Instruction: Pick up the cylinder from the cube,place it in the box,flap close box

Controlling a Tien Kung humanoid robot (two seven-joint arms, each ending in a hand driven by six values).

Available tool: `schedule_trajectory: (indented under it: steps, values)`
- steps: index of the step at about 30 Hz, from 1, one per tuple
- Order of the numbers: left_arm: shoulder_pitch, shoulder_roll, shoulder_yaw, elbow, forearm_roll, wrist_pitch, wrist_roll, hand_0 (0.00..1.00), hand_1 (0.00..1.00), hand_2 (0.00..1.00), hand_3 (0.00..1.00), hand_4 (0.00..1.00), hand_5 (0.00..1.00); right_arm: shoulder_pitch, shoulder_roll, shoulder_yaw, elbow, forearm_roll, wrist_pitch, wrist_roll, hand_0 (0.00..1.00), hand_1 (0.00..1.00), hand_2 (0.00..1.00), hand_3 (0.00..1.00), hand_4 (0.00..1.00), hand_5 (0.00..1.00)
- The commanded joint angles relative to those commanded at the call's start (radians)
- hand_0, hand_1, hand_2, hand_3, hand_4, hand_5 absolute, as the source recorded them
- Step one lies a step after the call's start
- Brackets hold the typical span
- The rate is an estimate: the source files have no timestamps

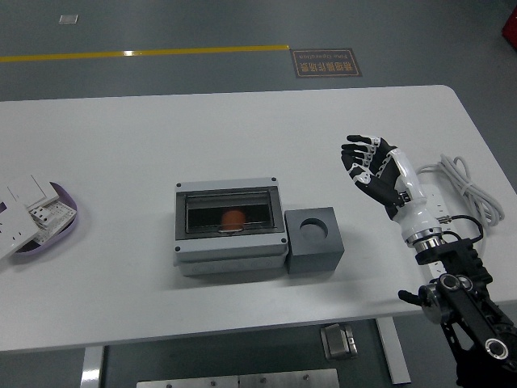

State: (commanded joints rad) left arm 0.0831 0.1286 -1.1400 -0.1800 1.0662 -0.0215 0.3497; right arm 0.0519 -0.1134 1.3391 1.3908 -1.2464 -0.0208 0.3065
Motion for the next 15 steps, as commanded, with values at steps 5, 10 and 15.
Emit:
schedule_trajectory:
  steps: [5,10,15]
  values:
    - [0.0,-0.003,-0.008,0.0,0.008,-0.003,0.0,0.623,0.629,0.593,0.635,0.698,0.218,-0.001,-0.003,-0.001,-0.002,0.006,0.006,-0.012,0.661,0.633,0.599,0.558,0.721,0.113]
    - [0.003,-0.006,-0.01,0.0,0.01,-0.004,0.0,0.623,0.629,0.593,0.635,0.698,0.218,0.0,-0.008,-0.008,-0.007,0.005,0.01,-0.03,0.661,0.633,0.599,0.558,0.721,0.113]
    - [-0.002,-0.005,-0.01,0.0,0.014,-0.005,0.001,0.623,0.63,0.594,0.635,0.699,0.219,-0.001,-0.011,-0.018,-0.012,0.005,0.017,-0.035,0.708,0.661,0.65,0.646,0.754,0.211]
